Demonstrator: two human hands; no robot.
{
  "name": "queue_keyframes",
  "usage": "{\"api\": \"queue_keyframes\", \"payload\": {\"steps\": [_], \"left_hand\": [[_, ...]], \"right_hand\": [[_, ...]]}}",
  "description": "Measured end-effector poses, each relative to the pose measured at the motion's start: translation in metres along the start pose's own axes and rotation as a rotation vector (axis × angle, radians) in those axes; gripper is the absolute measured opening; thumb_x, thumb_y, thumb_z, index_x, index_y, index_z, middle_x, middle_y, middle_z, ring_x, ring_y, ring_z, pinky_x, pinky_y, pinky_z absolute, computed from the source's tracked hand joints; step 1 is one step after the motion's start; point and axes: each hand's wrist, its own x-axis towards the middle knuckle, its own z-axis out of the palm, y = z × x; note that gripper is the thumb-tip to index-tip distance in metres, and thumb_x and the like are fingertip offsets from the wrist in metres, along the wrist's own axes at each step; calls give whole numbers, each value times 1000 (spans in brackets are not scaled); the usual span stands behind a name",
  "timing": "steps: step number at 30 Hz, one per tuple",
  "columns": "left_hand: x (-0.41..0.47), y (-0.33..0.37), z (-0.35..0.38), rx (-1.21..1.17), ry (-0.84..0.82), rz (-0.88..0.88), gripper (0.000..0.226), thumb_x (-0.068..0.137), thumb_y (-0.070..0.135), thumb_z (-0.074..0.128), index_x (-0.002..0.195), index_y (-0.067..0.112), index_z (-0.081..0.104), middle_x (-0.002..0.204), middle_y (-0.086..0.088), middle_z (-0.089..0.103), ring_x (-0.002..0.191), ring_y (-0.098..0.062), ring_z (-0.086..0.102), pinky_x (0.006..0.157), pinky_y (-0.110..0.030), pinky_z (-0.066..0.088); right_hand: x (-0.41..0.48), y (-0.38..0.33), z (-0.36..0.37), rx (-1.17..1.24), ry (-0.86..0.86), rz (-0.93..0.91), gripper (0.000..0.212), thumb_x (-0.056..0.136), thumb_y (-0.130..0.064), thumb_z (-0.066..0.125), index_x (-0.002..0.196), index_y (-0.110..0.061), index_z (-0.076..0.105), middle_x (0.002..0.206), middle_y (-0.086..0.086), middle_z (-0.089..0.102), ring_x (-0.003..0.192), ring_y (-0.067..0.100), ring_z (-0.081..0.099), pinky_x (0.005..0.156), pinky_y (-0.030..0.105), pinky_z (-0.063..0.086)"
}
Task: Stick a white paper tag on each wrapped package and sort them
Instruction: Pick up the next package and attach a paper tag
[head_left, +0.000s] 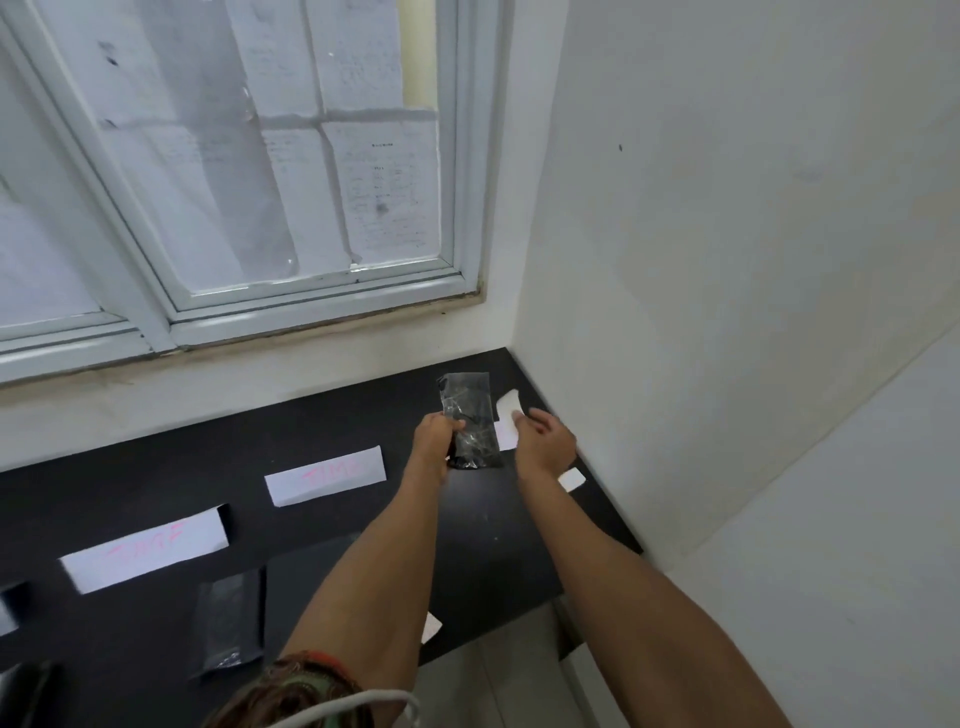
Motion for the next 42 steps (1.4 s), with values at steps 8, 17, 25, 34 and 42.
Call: {"api": "queue_keyframes", "payload": {"steps": [8, 17, 25, 34, 42], "left_hand": [[-42, 37, -72, -149, 70, 94, 25, 82, 5, 46, 97, 8, 66, 100, -17, 69, 82, -30, 64, 73, -36, 51], [-65, 55, -136, -188, 94, 154, 25, 85, 9, 45, 101, 13, 64, 98, -14, 68, 85, -30, 62, 79, -42, 50], [-76, 62, -166, -217, 94, 182, 25, 86, 9, 44, 101, 14, 63, 105, -16, 68, 94, -34, 63, 92, -50, 52], [-78, 64, -175, -243, 67, 206, 33, 88, 7, 43, 117, 8, 59, 111, -17, 66, 97, -32, 62, 91, -45, 50], [-82, 63, -173, -267, 47, 205, 35, 89, 8, 42, 120, 6, 58, 108, -17, 67, 92, -31, 63, 88, -44, 52]], "right_hand": [[-90, -42, 74, 21, -119, -108, 11, 81, -25, 71, 83, -15, 76, 79, -3, 72, 71, 9, 62, 63, 19, 44], [-142, -44, 121, -81, -139, -119, 16, 86, -36, 64, 79, -25, 72, 121, -3, 64, 117, 24, 49, 97, 48, 41], [-157, -40, 135, -97, -241, -144, 18, 86, -35, 65, 83, -20, 75, 141, 1, 51, 129, 26, 45, 100, 52, 41], [-171, -41, 135, 37, -281, -125, 19, 87, -32, 65, 81, -16, 73, 120, 7, 62, 108, 24, 58, 94, 44, 49], [-170, -43, 137, 123, -285, -139, 29, 84, -31, 68, 57, -24, 60, 89, 8, 66, 84, 27, 66, 74, 43, 58]]}}
